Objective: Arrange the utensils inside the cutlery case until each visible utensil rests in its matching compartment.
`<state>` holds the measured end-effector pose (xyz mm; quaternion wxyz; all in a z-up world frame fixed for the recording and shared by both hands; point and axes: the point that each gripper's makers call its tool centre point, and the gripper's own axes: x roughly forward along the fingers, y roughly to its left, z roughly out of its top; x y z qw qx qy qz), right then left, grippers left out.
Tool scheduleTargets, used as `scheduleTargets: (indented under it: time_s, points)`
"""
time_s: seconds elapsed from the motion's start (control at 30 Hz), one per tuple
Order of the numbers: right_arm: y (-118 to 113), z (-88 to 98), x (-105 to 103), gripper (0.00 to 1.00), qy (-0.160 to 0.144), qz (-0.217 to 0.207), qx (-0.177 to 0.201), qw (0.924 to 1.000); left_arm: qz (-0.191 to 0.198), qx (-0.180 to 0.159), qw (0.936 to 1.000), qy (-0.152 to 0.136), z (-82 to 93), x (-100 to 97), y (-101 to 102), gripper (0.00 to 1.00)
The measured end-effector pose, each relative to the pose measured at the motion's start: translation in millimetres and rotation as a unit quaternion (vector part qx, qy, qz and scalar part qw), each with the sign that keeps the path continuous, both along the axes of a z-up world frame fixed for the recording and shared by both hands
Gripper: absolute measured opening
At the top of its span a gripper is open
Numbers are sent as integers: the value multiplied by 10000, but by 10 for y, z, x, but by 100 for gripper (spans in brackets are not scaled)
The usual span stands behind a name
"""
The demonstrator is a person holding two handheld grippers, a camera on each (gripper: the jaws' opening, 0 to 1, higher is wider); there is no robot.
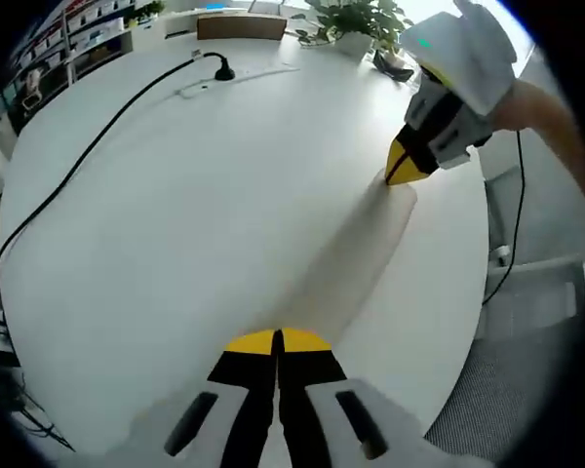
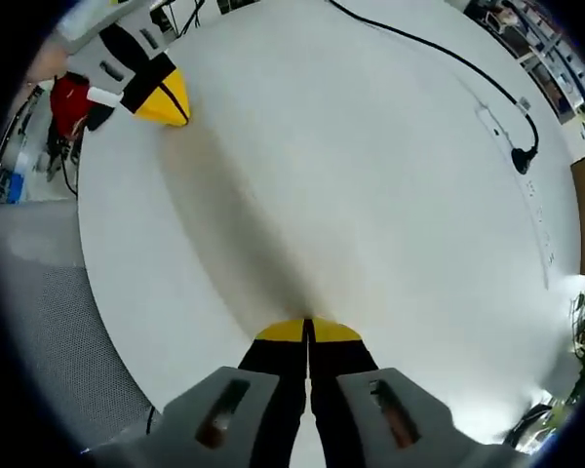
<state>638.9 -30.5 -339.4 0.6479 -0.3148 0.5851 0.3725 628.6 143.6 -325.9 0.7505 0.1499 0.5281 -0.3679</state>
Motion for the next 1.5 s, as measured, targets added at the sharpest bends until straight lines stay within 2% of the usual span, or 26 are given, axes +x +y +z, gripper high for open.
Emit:
scheduleTargets:
  time_s: [0.13, 0.3, 0.4, 0.57, 0.77, 0.93, 1.0, 1.07, 1.17, 1.3, 1.4, 1.5]
  points:
    - [-5, 13, -18, 0, -50, 51, -128, 9999, 119, 30, 9999, 30, 1, 1, -9, 0]
    - [-26, 34, -38, 0, -50, -13, -108, 9999, -55, 260, 9996, -28, 4, -3, -33, 0]
    - [-34, 44, -64, 0, -156, 73, -86, 9998, -15, 217, 9998, 29, 3, 2, -22, 0]
    - [-52, 54, -77, 0, -295, 152, -63, 9994, -50, 256, 9996, -46, 2, -4, -41, 0]
    - [-47, 55, -70, 0, -256, 257, -142, 9992, -324, 387, 9985, -192, 6, -9, -81, 0]
    - [-55, 57, -59, 0, -145, 272, -269, 9992, -283, 389, 9987, -154, 0, 32, -73, 0]
    - [-55, 56, -64, 0, -135, 311, -323, 9989, -673, 525, 9953, -452, 9, 26, -87, 0]
    - [-53, 58, -74, 0, -184, 414, -384, 9982, -453, 434, 9971, -432, 11, 14, -83, 0]
    - [-61, 64, -74, 0, -240, 431, -389, 9980, -506, 377, 9968, -494, 12, 14, -79, 0]
    - [-85, 58, -24, 0, -326, 258, -192, 9990, -624, 489, 9956, -506, 9, 15, -92, 0]
    - [-76, 67, -49, 0, -624, 417, -60, 9972, -589, 486, 9956, -550, 4, 10, -80, 0]
    - [-76, 70, -58, 0, -781, 487, 50, 9957, -533, 449, 9958, -600, 1, 19, -76, 0]
